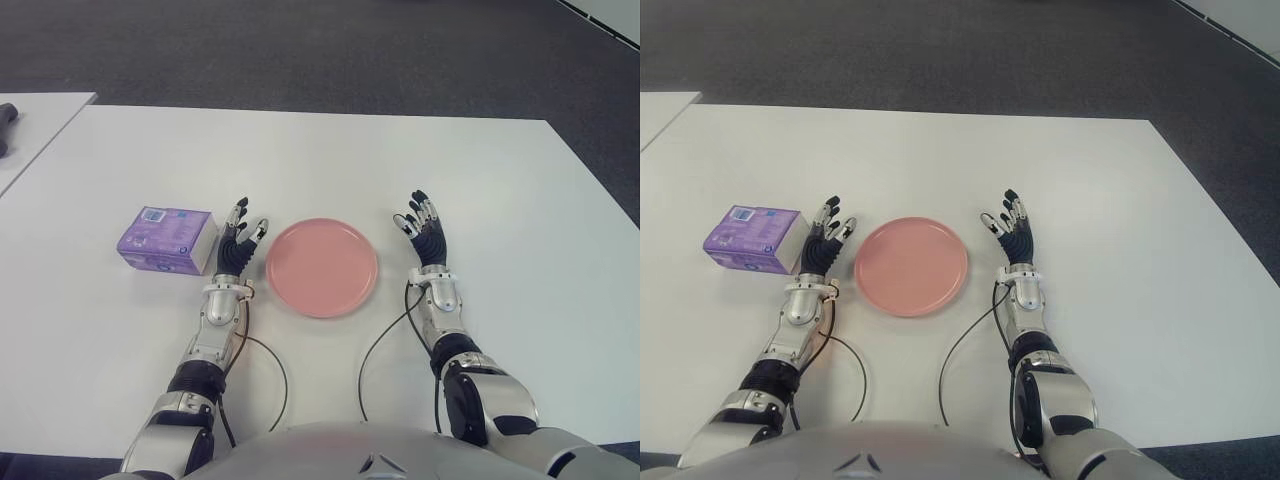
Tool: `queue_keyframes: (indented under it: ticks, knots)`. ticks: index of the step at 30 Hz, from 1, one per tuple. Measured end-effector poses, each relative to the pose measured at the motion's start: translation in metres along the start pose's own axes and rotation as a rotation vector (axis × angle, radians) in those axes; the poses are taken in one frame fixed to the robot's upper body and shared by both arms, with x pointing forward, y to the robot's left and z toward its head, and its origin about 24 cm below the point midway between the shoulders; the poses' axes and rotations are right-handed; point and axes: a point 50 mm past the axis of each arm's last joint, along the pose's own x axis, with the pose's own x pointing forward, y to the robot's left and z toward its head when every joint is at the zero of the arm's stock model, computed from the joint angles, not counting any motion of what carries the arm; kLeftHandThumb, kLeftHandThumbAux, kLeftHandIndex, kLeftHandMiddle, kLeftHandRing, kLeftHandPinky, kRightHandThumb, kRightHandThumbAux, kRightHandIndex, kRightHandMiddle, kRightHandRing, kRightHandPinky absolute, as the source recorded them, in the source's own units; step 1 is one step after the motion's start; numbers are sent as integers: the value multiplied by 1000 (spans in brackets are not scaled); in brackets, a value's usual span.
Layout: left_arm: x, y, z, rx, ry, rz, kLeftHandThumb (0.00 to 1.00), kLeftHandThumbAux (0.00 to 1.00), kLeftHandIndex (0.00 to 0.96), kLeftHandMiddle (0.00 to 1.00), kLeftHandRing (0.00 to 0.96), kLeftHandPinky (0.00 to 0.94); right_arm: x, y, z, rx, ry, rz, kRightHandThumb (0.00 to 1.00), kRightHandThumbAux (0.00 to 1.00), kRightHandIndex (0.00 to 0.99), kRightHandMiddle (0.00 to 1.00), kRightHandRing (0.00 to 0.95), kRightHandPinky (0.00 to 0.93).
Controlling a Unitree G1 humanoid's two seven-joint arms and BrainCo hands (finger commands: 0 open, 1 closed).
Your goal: Put the tissue paper into the plate.
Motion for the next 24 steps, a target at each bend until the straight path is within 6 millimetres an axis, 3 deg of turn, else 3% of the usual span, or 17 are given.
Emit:
queue_keyframes:
  ticks: [24]
  knots:
    - [0,-1,1,-2,-5,-1,0,504,0,0,0,0,-1,1,0,-3,-5,6,48,587,0,0,0,0]
